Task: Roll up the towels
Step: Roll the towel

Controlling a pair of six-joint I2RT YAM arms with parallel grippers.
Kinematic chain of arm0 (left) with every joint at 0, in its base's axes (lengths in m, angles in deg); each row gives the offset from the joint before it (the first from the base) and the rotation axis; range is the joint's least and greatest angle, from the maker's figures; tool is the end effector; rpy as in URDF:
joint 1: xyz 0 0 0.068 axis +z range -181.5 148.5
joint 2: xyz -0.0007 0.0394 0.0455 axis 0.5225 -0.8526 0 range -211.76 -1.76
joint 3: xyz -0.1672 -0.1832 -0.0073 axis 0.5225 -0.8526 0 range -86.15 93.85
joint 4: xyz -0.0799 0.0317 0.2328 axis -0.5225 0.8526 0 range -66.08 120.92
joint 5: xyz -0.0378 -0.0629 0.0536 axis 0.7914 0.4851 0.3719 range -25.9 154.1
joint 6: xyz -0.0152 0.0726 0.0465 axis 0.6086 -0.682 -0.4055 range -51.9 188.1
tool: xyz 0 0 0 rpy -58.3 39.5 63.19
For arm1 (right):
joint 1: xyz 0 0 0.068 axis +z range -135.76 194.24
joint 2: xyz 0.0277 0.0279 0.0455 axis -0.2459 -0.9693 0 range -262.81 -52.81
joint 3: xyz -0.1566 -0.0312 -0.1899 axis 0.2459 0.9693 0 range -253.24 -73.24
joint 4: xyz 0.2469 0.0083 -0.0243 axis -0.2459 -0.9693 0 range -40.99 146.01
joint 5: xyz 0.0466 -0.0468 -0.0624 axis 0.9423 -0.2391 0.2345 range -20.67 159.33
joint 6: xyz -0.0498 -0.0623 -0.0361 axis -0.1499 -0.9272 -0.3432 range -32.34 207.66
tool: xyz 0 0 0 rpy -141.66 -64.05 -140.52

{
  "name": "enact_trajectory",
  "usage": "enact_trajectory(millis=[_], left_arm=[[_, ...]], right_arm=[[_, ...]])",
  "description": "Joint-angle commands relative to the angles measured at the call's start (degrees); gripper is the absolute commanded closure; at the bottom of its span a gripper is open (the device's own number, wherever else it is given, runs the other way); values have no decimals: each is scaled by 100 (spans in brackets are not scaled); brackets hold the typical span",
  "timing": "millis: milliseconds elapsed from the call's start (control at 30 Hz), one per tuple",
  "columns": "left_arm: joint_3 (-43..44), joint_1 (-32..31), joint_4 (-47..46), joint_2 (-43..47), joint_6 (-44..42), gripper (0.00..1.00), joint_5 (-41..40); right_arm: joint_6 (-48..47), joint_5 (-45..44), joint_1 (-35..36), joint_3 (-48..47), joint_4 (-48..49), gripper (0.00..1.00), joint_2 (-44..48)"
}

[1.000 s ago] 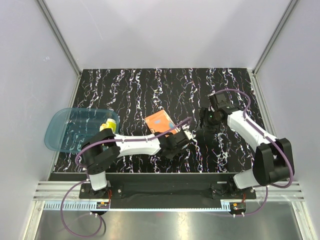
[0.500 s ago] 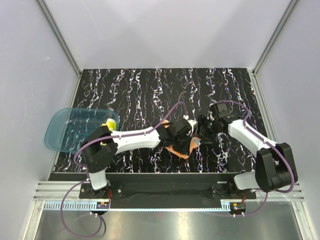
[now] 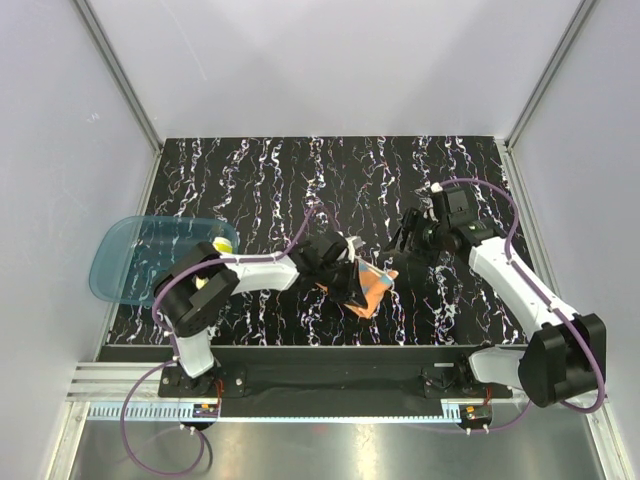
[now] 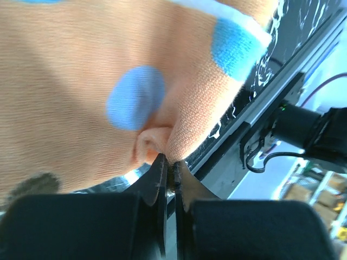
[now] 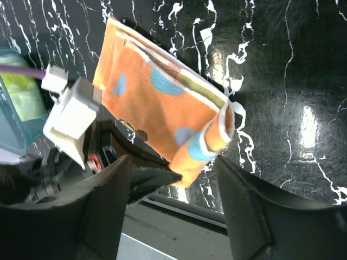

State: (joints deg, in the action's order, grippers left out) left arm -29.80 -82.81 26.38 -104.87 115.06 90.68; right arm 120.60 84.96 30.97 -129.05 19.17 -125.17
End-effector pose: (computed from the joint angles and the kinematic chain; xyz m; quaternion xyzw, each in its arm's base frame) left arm 0.2040 -0.3101 0.1101 0.1147 0.9085 -0.3974 0.0589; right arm 0.2572 0.0991 0.2131 0.0903 0.9372 0.2479 0.2281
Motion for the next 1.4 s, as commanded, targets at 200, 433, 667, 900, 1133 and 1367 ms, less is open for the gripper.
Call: enact_trajectory(millis=[200,433,667,900,1133,1367], left_arm=[[-239,569,-492,186,498,98,610],[-160,745,-282,-59,349,96,619],[-187,807,-263,-209,323,95,540],[-169,894,-88,-262,174,92,435],[-82,982,314,-271,-142,81,181],[507,535,1993,265,-828,52,-2321]], right_arm=[[-17,922,23,658,703,55,240],[159,1591,181,1160,1705,73,-119],[177,1680,419,888,2111,74,-1129],[98,1556,419,607,2330,76,-2001],[62,1469,419,413,2480,78,-2634],[-17,1328,489,396,2322,80,-3003]])
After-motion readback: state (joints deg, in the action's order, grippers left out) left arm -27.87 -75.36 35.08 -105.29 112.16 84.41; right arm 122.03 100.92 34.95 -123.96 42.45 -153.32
